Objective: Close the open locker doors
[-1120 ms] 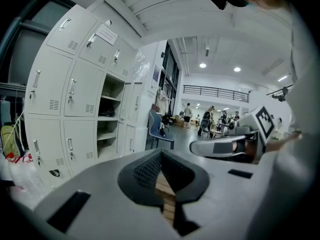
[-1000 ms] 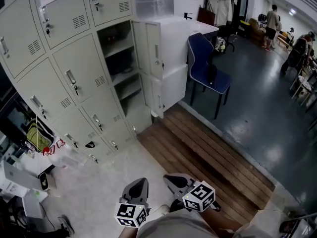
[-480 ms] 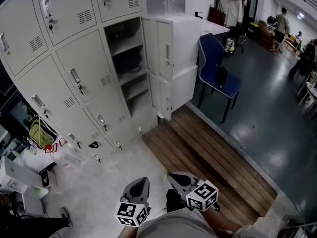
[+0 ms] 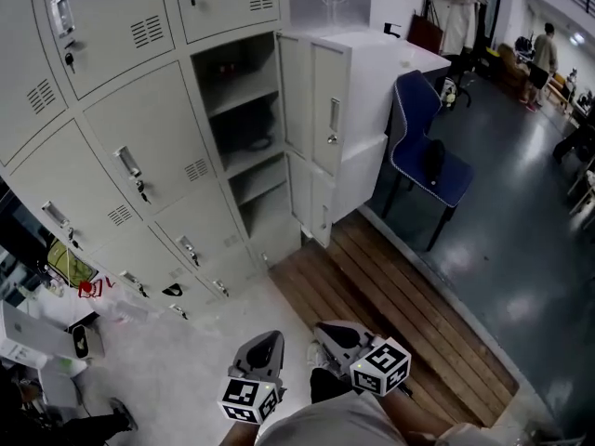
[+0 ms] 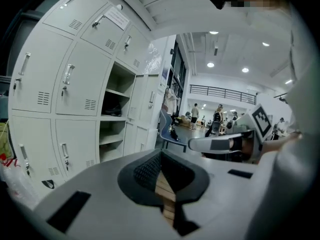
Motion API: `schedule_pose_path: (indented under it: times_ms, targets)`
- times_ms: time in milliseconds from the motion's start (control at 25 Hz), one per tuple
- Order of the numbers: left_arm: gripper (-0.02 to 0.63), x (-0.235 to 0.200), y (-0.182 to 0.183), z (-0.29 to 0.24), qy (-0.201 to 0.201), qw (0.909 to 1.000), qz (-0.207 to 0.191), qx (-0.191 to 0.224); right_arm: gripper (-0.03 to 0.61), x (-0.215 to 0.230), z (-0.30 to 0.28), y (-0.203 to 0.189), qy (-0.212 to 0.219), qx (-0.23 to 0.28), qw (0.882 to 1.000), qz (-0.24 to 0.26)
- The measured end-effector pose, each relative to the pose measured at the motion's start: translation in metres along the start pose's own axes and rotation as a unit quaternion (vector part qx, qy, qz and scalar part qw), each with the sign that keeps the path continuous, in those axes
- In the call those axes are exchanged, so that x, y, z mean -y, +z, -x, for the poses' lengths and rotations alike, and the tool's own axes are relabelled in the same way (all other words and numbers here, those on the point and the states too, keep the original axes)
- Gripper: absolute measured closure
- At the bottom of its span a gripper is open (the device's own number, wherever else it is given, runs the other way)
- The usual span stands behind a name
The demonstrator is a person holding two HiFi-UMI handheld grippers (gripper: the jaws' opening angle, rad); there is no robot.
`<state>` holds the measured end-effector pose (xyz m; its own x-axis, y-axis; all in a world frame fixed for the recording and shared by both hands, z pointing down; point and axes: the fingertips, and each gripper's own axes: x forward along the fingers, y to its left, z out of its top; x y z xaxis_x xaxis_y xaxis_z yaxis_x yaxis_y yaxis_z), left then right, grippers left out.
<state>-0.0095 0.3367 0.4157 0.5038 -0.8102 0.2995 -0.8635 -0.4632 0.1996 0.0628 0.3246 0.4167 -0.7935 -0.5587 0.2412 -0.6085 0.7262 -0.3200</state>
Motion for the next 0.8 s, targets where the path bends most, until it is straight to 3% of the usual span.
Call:
schedule_pose_path:
  times_ms: [520, 800]
  targets:
    - [0.6, -0.063, 0.051, -0.108, 0.014, 0.9997, 0.019, 0.0, 0.551, 0.099, -0.082, 0.058, 0.023, -0.023, 0.999, 0.007]
    - [0.6, -0.091, 0.075, -0.141, 0.047, 0.9986, 0.019, 0.015, 0.551, 0.131, -0.116, 0.087, 0.051, -0.014, 0.998, 0.015]
